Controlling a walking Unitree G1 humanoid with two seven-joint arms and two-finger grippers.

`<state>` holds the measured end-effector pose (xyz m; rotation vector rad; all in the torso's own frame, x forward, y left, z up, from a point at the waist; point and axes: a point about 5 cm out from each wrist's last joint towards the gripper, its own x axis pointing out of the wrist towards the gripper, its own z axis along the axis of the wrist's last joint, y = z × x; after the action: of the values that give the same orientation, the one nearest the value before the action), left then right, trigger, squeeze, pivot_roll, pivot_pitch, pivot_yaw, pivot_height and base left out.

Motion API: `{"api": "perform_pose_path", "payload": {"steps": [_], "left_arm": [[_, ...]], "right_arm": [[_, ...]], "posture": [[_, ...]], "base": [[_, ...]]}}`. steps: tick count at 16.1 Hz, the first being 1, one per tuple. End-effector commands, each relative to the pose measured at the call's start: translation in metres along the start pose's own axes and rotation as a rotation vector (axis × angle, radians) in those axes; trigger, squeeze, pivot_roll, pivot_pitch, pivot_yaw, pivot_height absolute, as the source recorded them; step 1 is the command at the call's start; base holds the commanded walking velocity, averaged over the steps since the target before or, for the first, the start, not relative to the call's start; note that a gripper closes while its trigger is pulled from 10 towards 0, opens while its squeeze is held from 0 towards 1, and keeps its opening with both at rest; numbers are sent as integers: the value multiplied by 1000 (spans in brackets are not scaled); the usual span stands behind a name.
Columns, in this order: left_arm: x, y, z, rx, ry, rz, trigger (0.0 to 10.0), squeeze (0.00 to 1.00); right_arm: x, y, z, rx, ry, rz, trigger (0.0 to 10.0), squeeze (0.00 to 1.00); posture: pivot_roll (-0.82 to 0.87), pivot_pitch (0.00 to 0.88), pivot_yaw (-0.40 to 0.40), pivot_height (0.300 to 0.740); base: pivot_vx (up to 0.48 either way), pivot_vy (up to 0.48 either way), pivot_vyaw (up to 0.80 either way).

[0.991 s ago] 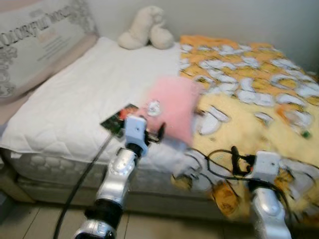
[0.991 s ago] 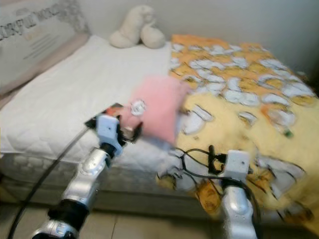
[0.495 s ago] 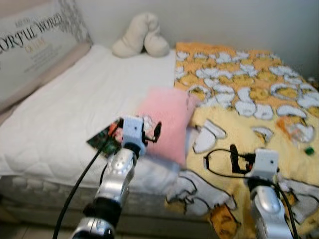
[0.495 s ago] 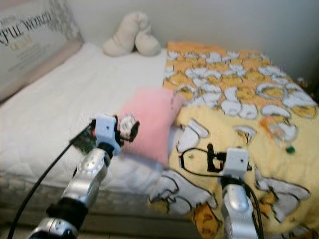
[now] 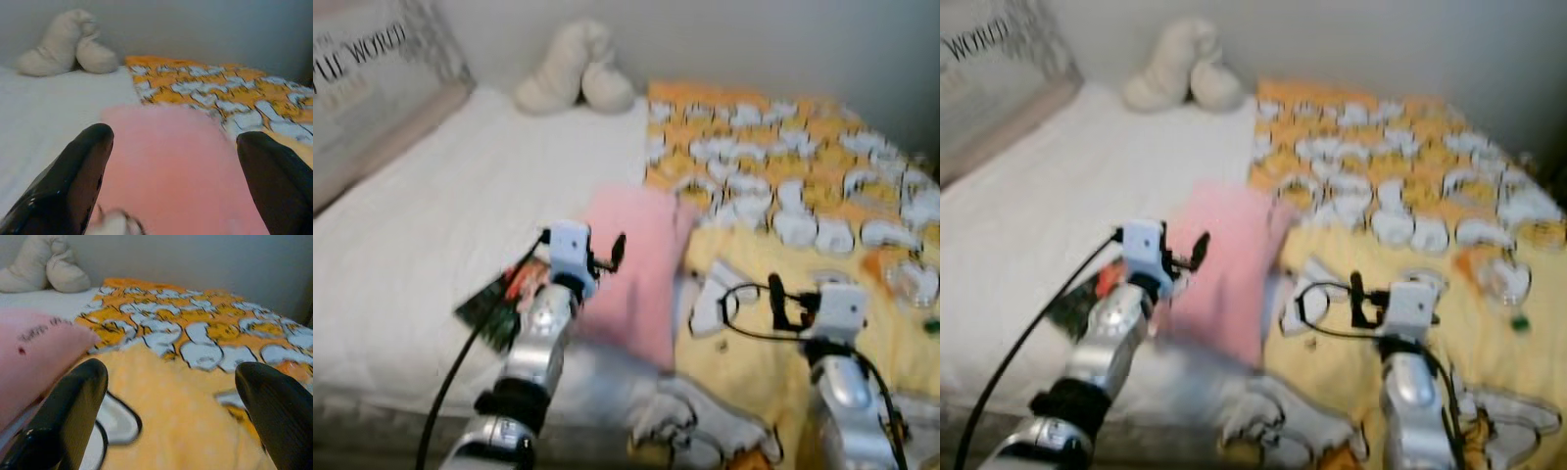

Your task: Clean up the room

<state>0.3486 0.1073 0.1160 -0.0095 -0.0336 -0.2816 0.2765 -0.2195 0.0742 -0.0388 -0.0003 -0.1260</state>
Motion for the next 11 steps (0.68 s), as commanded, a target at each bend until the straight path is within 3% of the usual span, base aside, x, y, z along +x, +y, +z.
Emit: {"api": "perform_pose_path", "payload": {"steps": [1,2,3,4,6,8,10,11], "left_arm": [[1,16,1,3,25,36,10000,1000],[3,21,2,7,42,59,10000,1000],[5,27,2,-1,60,82,10000,0],[8,37,1,-39,126,77,10000,0],[9,41,0,-66,159,56,10000,0],[12,49,-2,-90,243,-30,10000,0],[16,58,-1,-8,297,-3,10000,0],[16,58,-1,-8,297,-3,10000,0]], "right_arm": [[5,12,2,34,11,46,10000,1000],[7,15,2,67,33,69,10000,1000],[10,17,3,125,52,87,10000,0],[15,27,3,263,117,149,10000,0],[14,33,2,287,148,194,10000,0],[13,47,-11,372,224,286,10000,0],[14,62,-19,424,274,368,10000,0],[14,62,-19,424,274,368,10000,0]], "posture": [[136,0,6,740],[130,0,2,740],[126,0,-3,740],[124,0,-10,740],[126,0,-17,740],[128,15,-24,740],[111,90,-31,740],[111,90,-31,740]], "base": [[480,0,0],[480,0,0],[0,0,0],[0,0,0],[0,0,0],[0,0,0],[0,0,0],[0,0,0]]}}
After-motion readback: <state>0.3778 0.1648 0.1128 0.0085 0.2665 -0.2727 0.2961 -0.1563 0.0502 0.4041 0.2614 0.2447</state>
